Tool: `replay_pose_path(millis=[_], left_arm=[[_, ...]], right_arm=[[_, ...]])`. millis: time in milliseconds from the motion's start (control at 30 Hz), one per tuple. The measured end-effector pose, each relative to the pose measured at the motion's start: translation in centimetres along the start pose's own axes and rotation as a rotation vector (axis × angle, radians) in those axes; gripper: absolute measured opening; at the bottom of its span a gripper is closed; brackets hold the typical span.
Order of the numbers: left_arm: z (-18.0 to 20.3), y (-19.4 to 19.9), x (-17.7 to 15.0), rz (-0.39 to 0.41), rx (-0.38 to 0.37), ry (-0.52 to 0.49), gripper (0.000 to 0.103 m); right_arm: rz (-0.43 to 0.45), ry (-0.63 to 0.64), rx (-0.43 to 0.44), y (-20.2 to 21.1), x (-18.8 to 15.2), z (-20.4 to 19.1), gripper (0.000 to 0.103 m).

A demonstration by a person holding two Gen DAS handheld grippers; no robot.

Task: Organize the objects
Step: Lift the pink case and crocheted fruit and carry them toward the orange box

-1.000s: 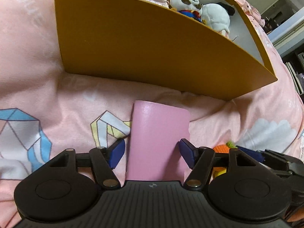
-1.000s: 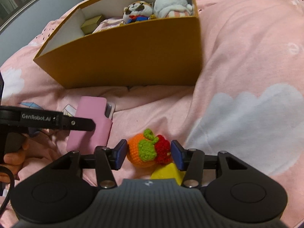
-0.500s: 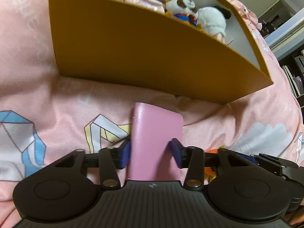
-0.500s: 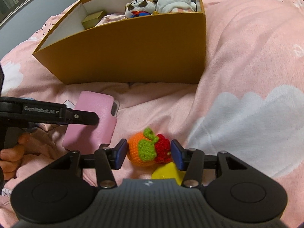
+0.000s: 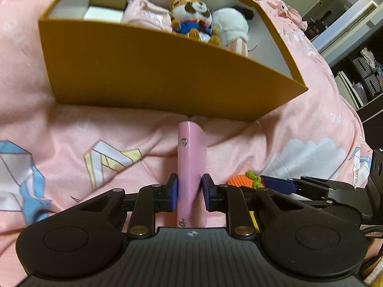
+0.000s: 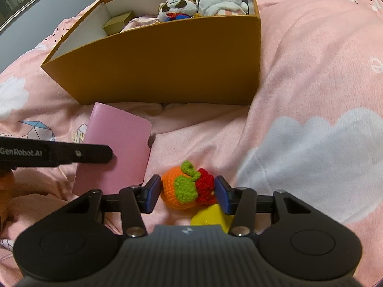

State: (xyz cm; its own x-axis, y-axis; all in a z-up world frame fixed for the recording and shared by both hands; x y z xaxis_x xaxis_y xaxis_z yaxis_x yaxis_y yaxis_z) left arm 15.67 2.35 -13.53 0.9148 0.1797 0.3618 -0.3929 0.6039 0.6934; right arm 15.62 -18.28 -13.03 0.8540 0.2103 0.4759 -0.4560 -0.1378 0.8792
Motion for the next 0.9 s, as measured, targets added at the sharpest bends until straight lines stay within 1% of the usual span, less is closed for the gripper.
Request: replay_pose_path(millis=[300,500,633,667,700,767,900], left_arm=[[-0.8,0.2,0.3,0.016,-0.005,-0.011,0.022],[-1.2,1.3,-0.5,0.033,-0.03,-0.001,0.021],[-1.4,2.1,0.0,0.046,-0.045,0.002,0.019],[-1.4,2.2,0.2,0.048,-0.049,0.002,0.019],[-0.6,2.0,-0.2,0.053,-0.052,0.004,0.019],[-0.6,2.2,0.2,0.057,-0.06,0.004,0.019],[-0.2,3.7,-0.4,0.07,-0.066,0.01,0.019]], right_arm=[[0.004,0.006,-0.005,0.1,0.0,0.0,0.05],[0.027,0.017,-0.01,1.0,0.1,0.0,0.048],[0.052,0.021,-0.007,2.0,0.6,0.1,0.047],[0.059,0.018,-0.002,2.3,0.8,0.1,0.044],[0.063,0.015,0.005,2.5,1.0,0.2,0.03],[0.067,0.005,0.022,3.0,1.4,0.3,0.031],[0.071,0.025,0.019,3.2,1.7,0.0,0.031]])
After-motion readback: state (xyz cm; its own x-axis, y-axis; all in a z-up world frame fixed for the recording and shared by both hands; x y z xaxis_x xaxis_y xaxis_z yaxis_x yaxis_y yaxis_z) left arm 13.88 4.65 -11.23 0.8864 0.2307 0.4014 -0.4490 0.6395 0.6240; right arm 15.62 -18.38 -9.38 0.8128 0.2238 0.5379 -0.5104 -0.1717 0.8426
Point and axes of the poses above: each gripper's, at about its wrist camera, not at the fingertips, and y roughly against the way its jaws point, z to its right, x to its top, the point moved 2 cm from there along -y, roughly the way its jaws point, and after that the axes turned 14 degrees about -x, right-handed, at the moved point
